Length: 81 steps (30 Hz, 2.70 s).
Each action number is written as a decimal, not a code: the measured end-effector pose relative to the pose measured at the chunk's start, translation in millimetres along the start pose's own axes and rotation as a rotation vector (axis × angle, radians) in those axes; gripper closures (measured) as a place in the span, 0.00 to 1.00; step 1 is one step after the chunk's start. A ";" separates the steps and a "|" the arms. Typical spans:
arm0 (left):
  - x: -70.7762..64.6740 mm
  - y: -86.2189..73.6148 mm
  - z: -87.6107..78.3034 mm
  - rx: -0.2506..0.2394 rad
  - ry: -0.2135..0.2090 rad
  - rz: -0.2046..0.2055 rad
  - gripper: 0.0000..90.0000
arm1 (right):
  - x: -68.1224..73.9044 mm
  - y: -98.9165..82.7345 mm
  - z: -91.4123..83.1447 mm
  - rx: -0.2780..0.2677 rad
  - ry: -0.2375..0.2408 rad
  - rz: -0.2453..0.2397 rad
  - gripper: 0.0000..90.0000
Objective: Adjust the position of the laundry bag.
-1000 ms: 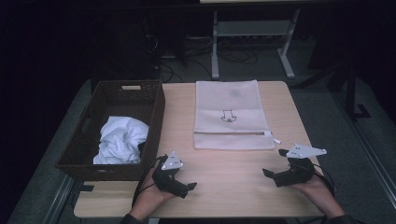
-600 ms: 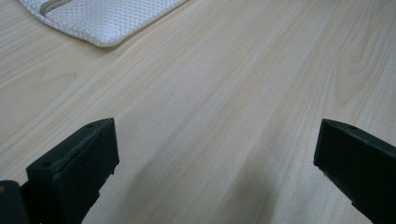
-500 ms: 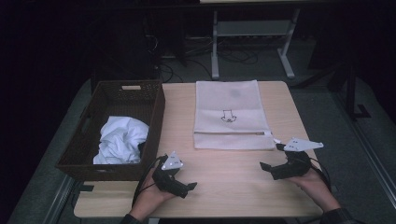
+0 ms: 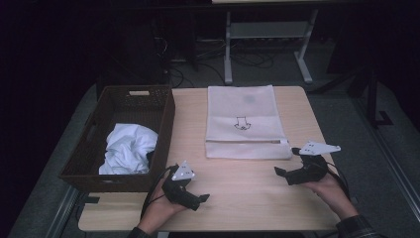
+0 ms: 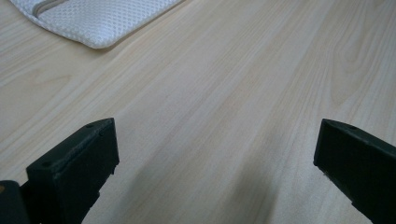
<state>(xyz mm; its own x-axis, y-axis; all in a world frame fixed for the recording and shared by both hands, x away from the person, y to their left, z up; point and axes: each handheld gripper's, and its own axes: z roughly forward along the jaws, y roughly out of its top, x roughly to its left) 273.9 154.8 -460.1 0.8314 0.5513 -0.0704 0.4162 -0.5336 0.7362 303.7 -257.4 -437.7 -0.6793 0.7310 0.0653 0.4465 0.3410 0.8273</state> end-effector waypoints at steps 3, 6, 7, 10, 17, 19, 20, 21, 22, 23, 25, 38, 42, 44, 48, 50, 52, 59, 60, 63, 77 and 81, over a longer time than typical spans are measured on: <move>0.1 0.2 0.2 -0.001 0.000 -0.003 0.00 | -0.2 1.6 1.6 -0.007 0.002 0.000 0.00; -0.5 -0.8 0.7 0.003 -0.002 -0.003 0.00 | -0.8 2.7 4.6 -0.004 0.009 0.000 0.00; -0.3 -1.1 0.3 0.002 -0.004 -0.005 0.00 | -0.9 5.0 6.0 0.006 0.013 -0.006 0.00; -0.1 -0.9 -0.2 -0.001 -0.005 -0.007 0.00 | -1.3 9.2 7.2 0.001 0.017 -0.009 0.00; -0.1 -1.0 0.0 0.000 -0.007 -0.009 0.00 | -2.7 15.9 13.2 -0.009 0.025 -0.006 0.00; 0.1 -1.3 -0.3 0.001 -0.007 -0.009 0.00 | -2.7 17.2 15.3 0.002 0.024 -0.012 0.00; 0.2 -1.3 -0.5 0.002 -0.006 -0.008 0.00 | -2.5 18.2 16.2 0.002 0.025 -0.015 0.00; 0.2 -1.3 -0.5 0.002 -0.006 -0.009 0.00 | -2.5 19.3 16.9 0.002 0.028 -0.016 0.00; 0.2 -1.3 -0.5 0.002 -0.006 -0.009 0.00 | -2.5 19.3 16.9 0.002 0.028 -0.016 0.00; 0.2 -1.3 -0.5 0.002 -0.006 -0.009 0.00 | -2.4 20.4 17.8 0.000 0.028 -0.018 0.00; 0.1 -1.3 -0.3 0.002 -0.007 -0.011 0.00 | -2.7 23.5 20.6 0.003 0.032 -0.021 0.00; 0.5 -1.6 -0.5 0.007 -0.007 -0.012 0.00 | -6.0 36.2 29.6 -0.006 0.040 -0.011 0.00; 0.5 -1.7 -0.8 0.005 -0.006 -0.014 0.00 | -6.7 40.5 32.1 -0.025 0.047 -0.005 0.00; 0.5 -1.8 -0.9 0.005 -0.006 -0.014 0.00 | -7.1 42.4 34.3 -0.011 0.046 0.000 0.00; 0.4 -1.8 -0.7 0.006 -0.008 -0.014 0.00 | -8.0 46.4 36.4 -0.013 0.041 -0.007 0.00; 0.4 -1.9 -0.5 0.009 -0.009 -0.013 0.00 | -8.3 48.0 37.1 -0.013 0.042 -0.004 0.00; 0.3 -1.9 -0.6 0.009 -0.009 -0.013 0.00 | -8.8 50.1 37.6 -0.015 0.042 -0.007 0.00; 0.3 -1.8 -0.5 0.010 -0.011 -0.011 0.00 | -11.2 52.1 42.1 -0.023 0.050 -0.002 0.00; 0.3 -1.8 -0.4 0.011 -0.011 -0.010 0.00 | -11.2 51.9 42.8 -0.019 0.052 0.001 0.00; 0.1 -1.7 -0.2 0.011 -0.012 -0.010 0.00 | -11.9 52.5 44.2 -0.017 0.056 0.004 0.00; -0.1 -1.8 0.4 0.013 -0.013 -0.010 0.00 | -15.2 69.8 55.9 -0.024 0.062 -0.008 0.00; -0.7 -1.8 0.6 0.013 -0.014 -0.012 0.00 | -16.3 73.5 60.4 -0.030 0.059 -0.015 0.00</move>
<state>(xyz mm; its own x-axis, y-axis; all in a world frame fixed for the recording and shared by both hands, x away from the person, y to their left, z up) 272.8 155.0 -461.8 0.8316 0.5482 -0.0887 0.4304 -0.5353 0.7268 382.8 -208.6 -411.7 -0.7193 0.6895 0.0852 0.4192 0.3329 0.8447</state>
